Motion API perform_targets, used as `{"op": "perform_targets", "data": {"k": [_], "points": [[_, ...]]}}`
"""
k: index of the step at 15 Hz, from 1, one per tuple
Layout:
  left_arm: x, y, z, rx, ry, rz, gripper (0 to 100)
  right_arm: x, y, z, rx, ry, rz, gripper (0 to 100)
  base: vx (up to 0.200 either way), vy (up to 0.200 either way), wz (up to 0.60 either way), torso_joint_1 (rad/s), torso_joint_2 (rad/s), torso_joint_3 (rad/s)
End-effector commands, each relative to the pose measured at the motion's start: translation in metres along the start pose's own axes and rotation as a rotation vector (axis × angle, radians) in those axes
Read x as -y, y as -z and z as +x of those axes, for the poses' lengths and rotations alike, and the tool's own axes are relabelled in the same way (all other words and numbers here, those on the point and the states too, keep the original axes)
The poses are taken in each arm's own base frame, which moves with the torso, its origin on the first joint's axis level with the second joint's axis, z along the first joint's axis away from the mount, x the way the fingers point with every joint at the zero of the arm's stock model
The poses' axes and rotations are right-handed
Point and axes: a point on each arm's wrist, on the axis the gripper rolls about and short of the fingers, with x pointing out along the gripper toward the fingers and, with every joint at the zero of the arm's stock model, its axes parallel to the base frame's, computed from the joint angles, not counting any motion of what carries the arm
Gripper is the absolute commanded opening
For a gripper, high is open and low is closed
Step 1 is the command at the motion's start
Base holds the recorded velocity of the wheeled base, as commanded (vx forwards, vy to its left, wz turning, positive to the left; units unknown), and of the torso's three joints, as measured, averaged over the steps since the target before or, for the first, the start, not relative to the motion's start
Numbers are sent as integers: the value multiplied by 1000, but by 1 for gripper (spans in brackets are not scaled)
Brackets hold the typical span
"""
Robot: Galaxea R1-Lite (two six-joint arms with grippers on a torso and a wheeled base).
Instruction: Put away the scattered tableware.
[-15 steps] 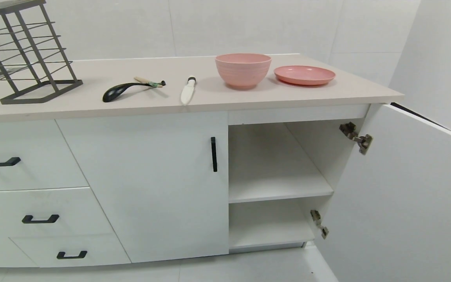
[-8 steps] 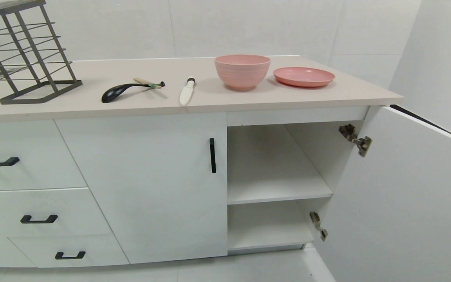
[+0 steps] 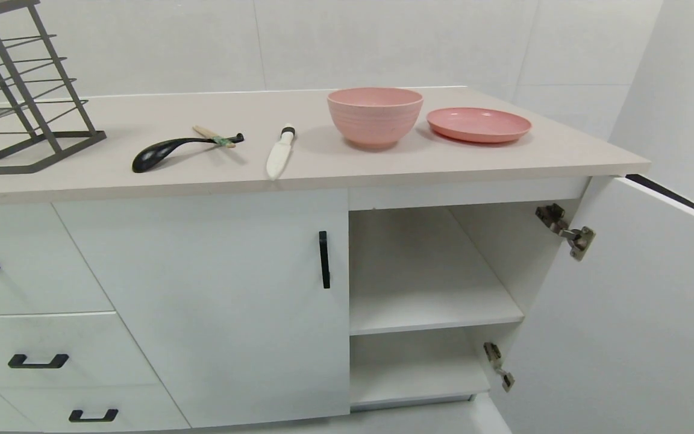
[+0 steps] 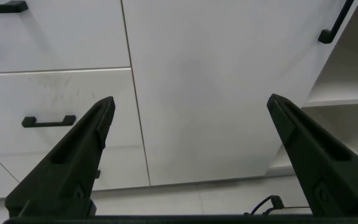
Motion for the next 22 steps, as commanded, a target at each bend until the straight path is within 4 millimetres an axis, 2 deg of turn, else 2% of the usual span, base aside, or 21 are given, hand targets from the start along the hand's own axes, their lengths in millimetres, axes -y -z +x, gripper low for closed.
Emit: {"op": "perform_targets", "data": {"k": [1,7,11,22], "points": [[0,0,0,-1,0,0,100,0,0,0,-3,1,0,100,0,0,0,0,0,0],[0,0,0,-1,0,0,100,0,0,0,-1,1,0,100,0,0,0,84,-159,-153],[0,0,0,-1,-2,-2,100,0,0,0,-3,1,0,100,0,0,0,102,-560,-273],[0,0,0,0,-5,-3,100,0,0,0,-1,2,0,100,0,0,0,242,-480,-268]]}}
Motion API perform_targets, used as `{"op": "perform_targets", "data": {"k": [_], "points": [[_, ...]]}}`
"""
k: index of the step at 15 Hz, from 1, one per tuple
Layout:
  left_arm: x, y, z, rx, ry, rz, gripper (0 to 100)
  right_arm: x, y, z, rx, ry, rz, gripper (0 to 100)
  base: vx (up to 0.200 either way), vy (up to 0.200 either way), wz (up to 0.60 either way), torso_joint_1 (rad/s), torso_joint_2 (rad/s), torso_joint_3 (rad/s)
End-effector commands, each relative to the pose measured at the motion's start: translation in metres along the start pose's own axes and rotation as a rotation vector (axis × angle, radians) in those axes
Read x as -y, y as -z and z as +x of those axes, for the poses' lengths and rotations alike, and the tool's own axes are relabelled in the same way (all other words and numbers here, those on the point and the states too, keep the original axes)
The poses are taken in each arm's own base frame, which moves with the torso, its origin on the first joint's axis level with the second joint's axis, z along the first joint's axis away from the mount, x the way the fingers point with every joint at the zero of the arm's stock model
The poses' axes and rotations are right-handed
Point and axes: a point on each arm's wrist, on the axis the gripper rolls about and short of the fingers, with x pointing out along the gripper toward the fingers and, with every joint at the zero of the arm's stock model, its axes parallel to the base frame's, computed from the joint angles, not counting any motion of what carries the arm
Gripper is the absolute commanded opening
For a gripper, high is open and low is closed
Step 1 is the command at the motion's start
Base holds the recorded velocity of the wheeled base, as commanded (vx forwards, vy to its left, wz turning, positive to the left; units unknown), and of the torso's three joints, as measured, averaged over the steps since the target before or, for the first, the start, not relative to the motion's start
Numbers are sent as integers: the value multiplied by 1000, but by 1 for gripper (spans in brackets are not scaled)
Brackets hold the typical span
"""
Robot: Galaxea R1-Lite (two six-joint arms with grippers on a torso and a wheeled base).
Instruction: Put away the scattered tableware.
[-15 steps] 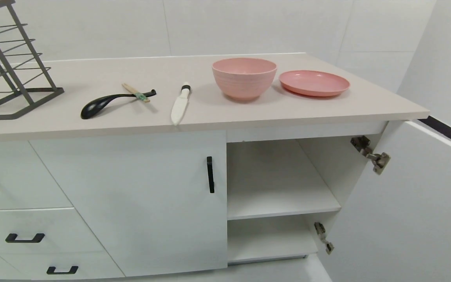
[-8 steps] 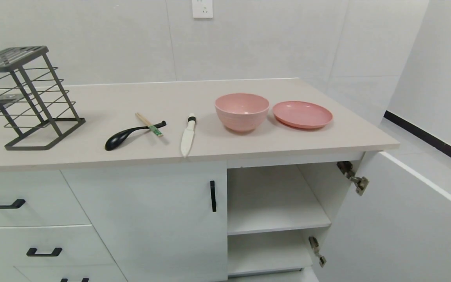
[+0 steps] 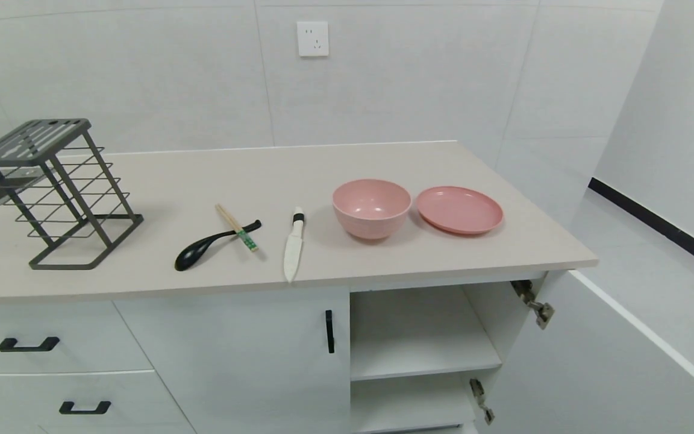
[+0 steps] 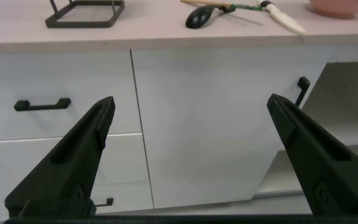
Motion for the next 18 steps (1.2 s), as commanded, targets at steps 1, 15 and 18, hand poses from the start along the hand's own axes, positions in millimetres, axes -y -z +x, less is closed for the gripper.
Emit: {"op": "perform_targets", "data": {"k": [1,15,18], "points": [[0,0,0,-1,0,0,100,0,0,0,-2,0,0,100,0,0,0,242,-496,-281],[0,0,0,-1,0,0,100,0,0,0,-1,0,0,100,0,0,-43,231,-475,-251],[0,0,0,-1,0,3,100,0,0,0,-2,0,0,100,0,0,-400,16,-39,-15]]}}
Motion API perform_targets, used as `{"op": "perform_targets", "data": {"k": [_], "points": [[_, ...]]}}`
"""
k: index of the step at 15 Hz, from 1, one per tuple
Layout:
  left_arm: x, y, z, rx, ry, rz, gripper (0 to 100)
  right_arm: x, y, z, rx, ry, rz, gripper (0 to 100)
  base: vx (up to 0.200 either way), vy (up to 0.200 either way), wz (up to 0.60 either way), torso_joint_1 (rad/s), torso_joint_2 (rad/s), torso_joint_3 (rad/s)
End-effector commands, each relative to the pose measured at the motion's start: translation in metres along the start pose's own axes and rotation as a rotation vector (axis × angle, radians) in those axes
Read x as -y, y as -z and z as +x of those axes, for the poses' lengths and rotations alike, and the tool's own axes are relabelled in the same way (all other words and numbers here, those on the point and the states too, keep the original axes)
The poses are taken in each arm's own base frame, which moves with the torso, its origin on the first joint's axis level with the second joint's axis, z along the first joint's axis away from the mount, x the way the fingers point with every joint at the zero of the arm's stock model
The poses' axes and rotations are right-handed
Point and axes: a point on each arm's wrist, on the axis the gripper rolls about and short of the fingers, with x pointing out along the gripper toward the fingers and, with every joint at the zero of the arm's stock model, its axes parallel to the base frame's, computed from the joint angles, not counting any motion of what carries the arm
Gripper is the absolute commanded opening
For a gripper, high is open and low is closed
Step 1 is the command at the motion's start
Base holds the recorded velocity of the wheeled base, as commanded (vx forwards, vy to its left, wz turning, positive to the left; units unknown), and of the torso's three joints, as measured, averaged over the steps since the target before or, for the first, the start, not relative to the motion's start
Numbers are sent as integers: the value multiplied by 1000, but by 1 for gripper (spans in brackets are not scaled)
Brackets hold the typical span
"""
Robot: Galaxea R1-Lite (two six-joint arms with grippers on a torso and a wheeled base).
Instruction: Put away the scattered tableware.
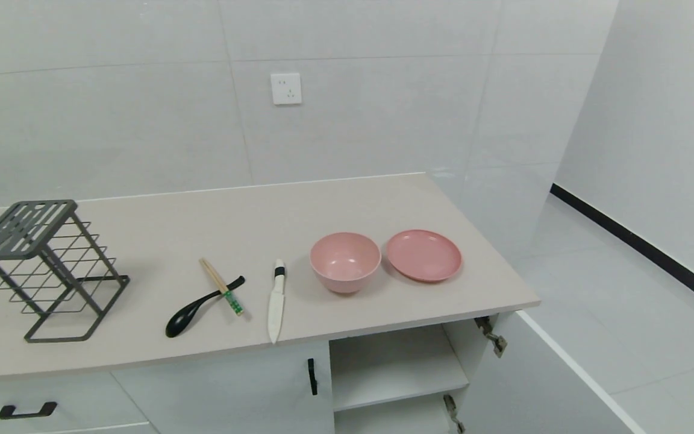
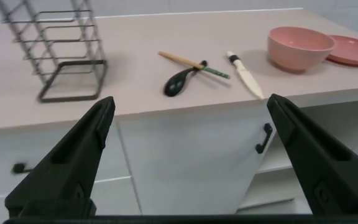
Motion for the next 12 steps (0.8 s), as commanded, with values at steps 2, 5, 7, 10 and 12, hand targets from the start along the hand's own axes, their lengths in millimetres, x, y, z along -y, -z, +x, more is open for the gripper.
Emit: {"op": "perform_targets", "data": {"k": [2,5,7,10,12], "points": [[0,0,0,0,-3,-1,100,0,0,0,-1,-1,0,100,0,0,0,0,0,0],[0,0,0,0,-3,-1,100,0,0,0,-1,-1,0,100,0,0,0,0,0,0],[0,0,0,0,-3,-1,100,0,0,0,-1,-1,0,100,0,200,0,7,0,-2],[0,0,0,0,-10,-3,100,0,0,0,-1,-1,0,100,0,67,0,-2,-1,1],[0,0,0,0,-12,-4,100,0,0,0,0,-1,0,100,0,0,0,0,0,0]]}}
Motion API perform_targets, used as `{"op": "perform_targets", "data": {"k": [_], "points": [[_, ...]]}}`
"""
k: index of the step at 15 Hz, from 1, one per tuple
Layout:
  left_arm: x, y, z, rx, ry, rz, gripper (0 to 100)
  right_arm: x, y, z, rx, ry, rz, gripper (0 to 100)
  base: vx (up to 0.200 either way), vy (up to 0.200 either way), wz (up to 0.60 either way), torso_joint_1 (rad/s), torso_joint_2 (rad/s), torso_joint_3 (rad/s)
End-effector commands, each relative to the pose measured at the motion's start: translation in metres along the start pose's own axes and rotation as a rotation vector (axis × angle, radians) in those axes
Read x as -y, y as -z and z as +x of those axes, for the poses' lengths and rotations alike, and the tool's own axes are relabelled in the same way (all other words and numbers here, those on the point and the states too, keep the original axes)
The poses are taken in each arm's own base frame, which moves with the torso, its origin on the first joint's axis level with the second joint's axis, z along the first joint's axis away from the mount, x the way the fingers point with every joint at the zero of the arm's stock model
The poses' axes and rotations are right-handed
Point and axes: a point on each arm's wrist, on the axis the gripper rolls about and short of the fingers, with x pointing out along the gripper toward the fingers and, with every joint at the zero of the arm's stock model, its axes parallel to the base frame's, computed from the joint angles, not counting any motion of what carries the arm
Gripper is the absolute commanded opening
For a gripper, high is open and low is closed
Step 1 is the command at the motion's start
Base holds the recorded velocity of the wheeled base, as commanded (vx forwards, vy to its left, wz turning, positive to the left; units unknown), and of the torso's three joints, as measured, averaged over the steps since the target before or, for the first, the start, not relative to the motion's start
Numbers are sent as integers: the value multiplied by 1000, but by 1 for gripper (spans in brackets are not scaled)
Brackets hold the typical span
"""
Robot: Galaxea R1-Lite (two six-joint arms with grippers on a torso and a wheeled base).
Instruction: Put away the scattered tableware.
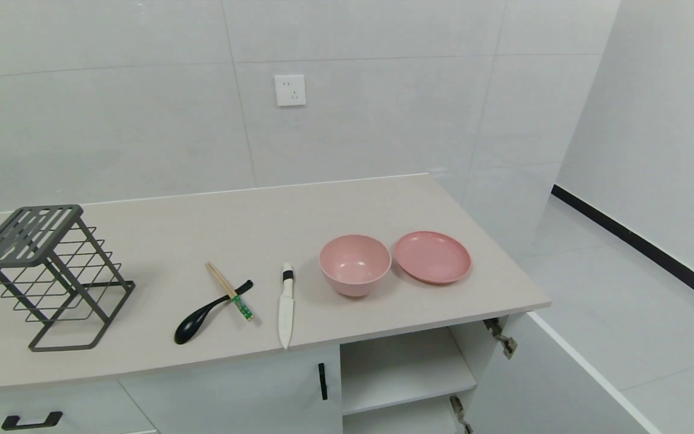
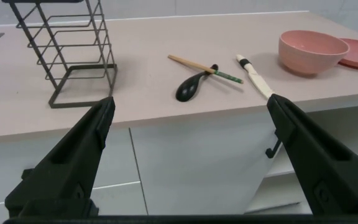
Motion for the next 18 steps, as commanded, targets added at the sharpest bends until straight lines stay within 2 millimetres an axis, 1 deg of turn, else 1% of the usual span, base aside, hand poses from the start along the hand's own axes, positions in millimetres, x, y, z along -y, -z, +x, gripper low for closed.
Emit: {"op": "perform_targets", "data": {"k": [1,2,5,11,14,18], "points": [[0,0,0,-2,0,1,100,0,0,0,1,0,0,100,0,0,0,0,0,0],[0,0,0,-2,0,-1,100,0,0,0,1,0,0,100,0,0,0,0,0,0],[0,0,0,-2,0,-1,100,0,0,0,1,0,0,100,200,0,0,-4,2,2],[0,0,0,0,-14,-11,100,0,0,0,1,1,0,100,0,0,0,0,0,0],[0,0,0,0,-14,-8,100,0,0,0,0,1,0,100,200,0,0,-10,-6,1],[0,0,0,0,-15,-11,100,0,0,0,1,1,0,100,0,0,0,0,0,0]]}}
